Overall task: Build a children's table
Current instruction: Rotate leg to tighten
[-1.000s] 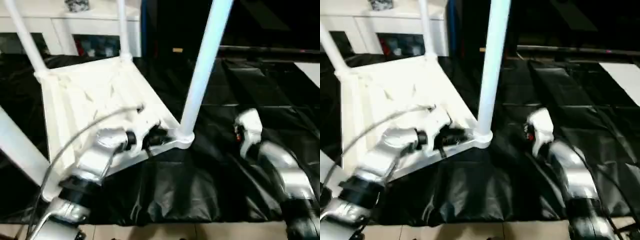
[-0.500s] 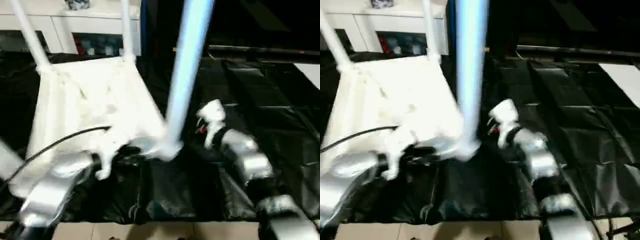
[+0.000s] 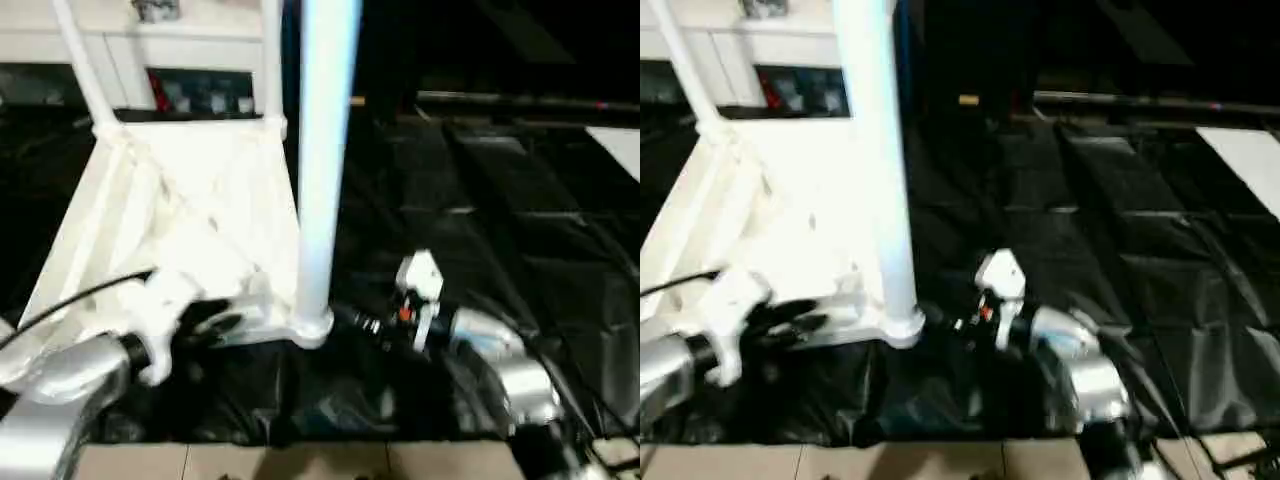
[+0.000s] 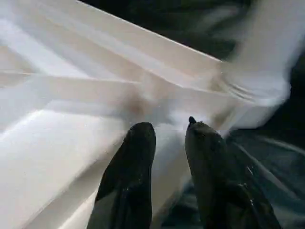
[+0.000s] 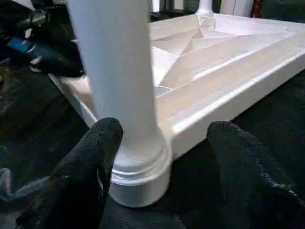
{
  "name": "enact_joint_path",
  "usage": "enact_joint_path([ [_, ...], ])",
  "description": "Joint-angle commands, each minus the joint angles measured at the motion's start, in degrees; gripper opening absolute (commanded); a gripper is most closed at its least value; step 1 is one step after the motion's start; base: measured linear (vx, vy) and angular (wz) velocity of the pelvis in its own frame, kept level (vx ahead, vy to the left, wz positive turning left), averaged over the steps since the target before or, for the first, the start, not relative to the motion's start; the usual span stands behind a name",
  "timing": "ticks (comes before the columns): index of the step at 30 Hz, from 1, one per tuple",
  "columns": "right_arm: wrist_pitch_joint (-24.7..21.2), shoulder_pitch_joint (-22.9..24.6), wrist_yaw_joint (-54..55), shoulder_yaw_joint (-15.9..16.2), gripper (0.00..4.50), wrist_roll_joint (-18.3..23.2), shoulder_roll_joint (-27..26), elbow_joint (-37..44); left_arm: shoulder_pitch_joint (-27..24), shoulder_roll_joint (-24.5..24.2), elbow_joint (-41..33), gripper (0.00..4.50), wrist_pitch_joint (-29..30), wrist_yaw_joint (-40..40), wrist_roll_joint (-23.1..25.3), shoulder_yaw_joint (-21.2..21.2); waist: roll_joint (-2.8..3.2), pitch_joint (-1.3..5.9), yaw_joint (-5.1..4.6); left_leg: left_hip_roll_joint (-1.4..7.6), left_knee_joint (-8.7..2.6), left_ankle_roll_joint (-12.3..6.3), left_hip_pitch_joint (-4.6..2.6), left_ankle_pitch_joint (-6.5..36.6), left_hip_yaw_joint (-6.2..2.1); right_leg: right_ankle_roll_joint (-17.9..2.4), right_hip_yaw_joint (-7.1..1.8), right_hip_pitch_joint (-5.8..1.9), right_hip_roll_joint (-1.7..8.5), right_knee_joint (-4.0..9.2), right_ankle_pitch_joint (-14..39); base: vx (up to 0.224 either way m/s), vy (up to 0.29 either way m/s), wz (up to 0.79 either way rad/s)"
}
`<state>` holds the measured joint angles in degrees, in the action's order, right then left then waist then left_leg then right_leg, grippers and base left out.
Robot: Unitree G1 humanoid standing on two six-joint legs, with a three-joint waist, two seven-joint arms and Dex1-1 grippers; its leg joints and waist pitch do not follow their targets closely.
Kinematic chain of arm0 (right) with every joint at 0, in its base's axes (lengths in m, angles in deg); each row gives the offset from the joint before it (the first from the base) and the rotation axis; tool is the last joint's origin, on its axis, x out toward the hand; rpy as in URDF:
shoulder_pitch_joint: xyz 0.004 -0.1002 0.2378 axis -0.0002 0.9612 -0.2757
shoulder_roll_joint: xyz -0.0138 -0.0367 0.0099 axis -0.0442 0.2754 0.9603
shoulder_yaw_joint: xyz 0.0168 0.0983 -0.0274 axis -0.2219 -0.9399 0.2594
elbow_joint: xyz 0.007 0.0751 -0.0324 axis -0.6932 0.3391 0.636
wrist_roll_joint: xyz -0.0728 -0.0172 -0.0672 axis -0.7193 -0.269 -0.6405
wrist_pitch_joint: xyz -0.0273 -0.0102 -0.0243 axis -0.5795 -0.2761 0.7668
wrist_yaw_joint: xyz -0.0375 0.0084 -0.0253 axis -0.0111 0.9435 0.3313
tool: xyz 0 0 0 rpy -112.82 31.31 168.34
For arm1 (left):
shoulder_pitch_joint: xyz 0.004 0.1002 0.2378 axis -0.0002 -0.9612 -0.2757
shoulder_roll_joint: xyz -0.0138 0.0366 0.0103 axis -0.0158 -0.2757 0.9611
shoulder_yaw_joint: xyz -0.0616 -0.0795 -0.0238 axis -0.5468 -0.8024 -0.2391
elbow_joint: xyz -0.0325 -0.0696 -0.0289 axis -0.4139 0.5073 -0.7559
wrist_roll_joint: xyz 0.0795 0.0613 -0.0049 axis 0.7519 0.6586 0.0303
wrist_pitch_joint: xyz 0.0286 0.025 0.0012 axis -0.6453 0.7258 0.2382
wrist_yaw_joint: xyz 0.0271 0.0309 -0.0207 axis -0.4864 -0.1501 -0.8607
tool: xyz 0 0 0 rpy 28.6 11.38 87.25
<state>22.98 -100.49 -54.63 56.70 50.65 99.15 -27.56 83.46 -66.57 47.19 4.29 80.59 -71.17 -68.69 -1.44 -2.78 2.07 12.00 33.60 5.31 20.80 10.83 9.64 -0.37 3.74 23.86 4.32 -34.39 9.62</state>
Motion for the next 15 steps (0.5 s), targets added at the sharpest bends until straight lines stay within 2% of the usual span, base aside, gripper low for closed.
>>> enact_joint_path([
  [1,-0.78,0.93,4.1,-2.71,3.29,-0.16,0.16,1.56,-0.07,2.28,-1.32,1.35,-2.35,-4.62,0.07,-2.37,1.01,2.7,0.22,1.05,-4.57,-1.35,-0.26,19.06,-0.14,-8.91,-2.32,-2.37,2.29,4.87,20.47,0.0,0.0,0.0],
  [3,-1.31,1.6,11.0,-6.89,3.29,-1.19,-0.51,1.07,0.19,5.86,0.01,1.35,-5.73,-11.04,2.37,-2.74,1.02,2.66,0.38,1.01,-4.54,-1.09,-0.45,20.25,-0.11,-8.37,-2.25,-2.23,2.23,5.17,21.37,0.0,0.0,0.0],
  [4,-1.82,1.98,15.18,-9.53,3.29,-1.39,-1.05,0.95,0.41,8.1,1.08,1.35,-7.48,-14.87,3.71,-2.64,1.4,2.65,0.55,0.99,-4.54,-0.92,-0.63,20.7,-0.17,-8.23,-2.26,-2.07,2.2,5.17,21.67,0.0,0.0,0.0],
  [5,-2.19,2.31,17.78,-11.25,3.29,-1.31,-1.44,0.98,0.48,9.6,1.81,1.35,-8.48,-17.24,4.52,-2.48,1.02,2.75,0.62,0.81,-4.45,-0.59,-0.59,20.99,-0.2,-7.07,-2.12,-2.31,2.2,5.38,23.31,0.0,0.0,0.0],
  [6,-2.72,3.95,23.23,-14.06,3.29,-2.18,-1.77,2.32,0.09,13.29,3.4,1.35,-11.22,-20.99,4.9,-1.76,1.29,2.68,0.75,0.79,-4.54,-0.61,-0.62,21.18,-0.2,-6.57,-2.15,-2.13,2.14,5.51,23.86,0.0,0.0,0.0],
  [7,-2.74,4.02,23.41,-14.15,3.29,-2.21,-1.78,2.37,0.07,13.42,3.46,1.35,-11.32,-21.11,4.91,-1.73,1.04,2.55,0.63,0.71,-4.52,-0.47,-0.47,21.28,-0.13,-5.35,-2.06,-2.13,2.13,5.91,25.01,0.0,0.0,0.0],
  [8,-3.93,6.58,29.1,-16.47,3.29,-3.62,-2.57,5.21,-1.01,16.1,5.17,1.35,-13.34,-24.33,6.88,0.48,1.08,2.44,0.94,0.54,-4.5,-0.43,-0.6,21.92,-0.14,-3.58,-2.01,-1.85,2.03,6.46,27.5,0.0,0.0,0.0],
  [9,-3.93,6.58,29.1,-16.47,3.29,-3.62,-2.57,5.21,-1.01,16.1,5.17,1.35,-13.34,-24.33,6.88,0.48,0.98,2.55,0.99,0.51,-4.45,-0.47,-0.68,22.13,-0.15,-2.89,-1.96,-1.84,2.07,6.44,28.15,0.0,0.0,0.0],
  [10,-4.43,8.52,31.83,-17.54,3.29,-4.47,-3.33,7.55,-1.55,17.6,5.87,1.35,-13.59,-26.15,8.1,1.82,1.1,2.64,0.93,0.42,-4.57,-0.36,-0.28,22.29,-0.38,-1.75,-1.83,-2.09,2.15,6.48,29.38,0.0,0.0,0.0],
  [11,-4.84,9.92,32.19,-17.37,3.29,-4.46,-3.78,9.47,-1.63,18.21,6.1,1.35,-14.83,-26.64,8.5,2.12,1.01,2.77,0.92,0.33,-4.48,-0.51,-0.18,22.27,-0.41,-0.83,-1.76,-2.03,2.14,6.62,29.99,0.0,0.0,0.0],
  [12,-5.17,11.0,32.47,-17.18,3.29,-4.47,-4.13,10.98,-1.68,18.63,6.3,1.35,-15.88,-27.02,8.85,2.33,0.96,2.71,0.92,0.31,-4.49,-0.66,-0.19,22.49,-0.41,-0.47,-1.7,-1.93,2.13,6.82,30.59,0.0,0.0,0.0],
  [14,-6.15,14.11,34.41,-15.75,3.29,-5.85,-5.31,15.13,-1.32,18.97,7.27,1.35,-18.34,-28.87,10.52,3.16,1.6,2.71,0.67,0.29,-4.72,-0.86,0.34,22.21,-0.72,0.26,-1.55,-2.13,2.09,6.79,30.08,0.0,0.0,0.0],
  [15,-6.73,14.65,34.72,-15.41,3.29,-5.78,-5.58,15.7,-1.16,19.1,7.6,1.35,-18.44,-28.93,10.47,3.28,1.35,2.72,0.48,0.31,-4.66,-0.82,0.31,22.56,-0.68,0.43,-1.48,-2.08,2.04,6.93,30.46,0.0,0.0,0.0],
])
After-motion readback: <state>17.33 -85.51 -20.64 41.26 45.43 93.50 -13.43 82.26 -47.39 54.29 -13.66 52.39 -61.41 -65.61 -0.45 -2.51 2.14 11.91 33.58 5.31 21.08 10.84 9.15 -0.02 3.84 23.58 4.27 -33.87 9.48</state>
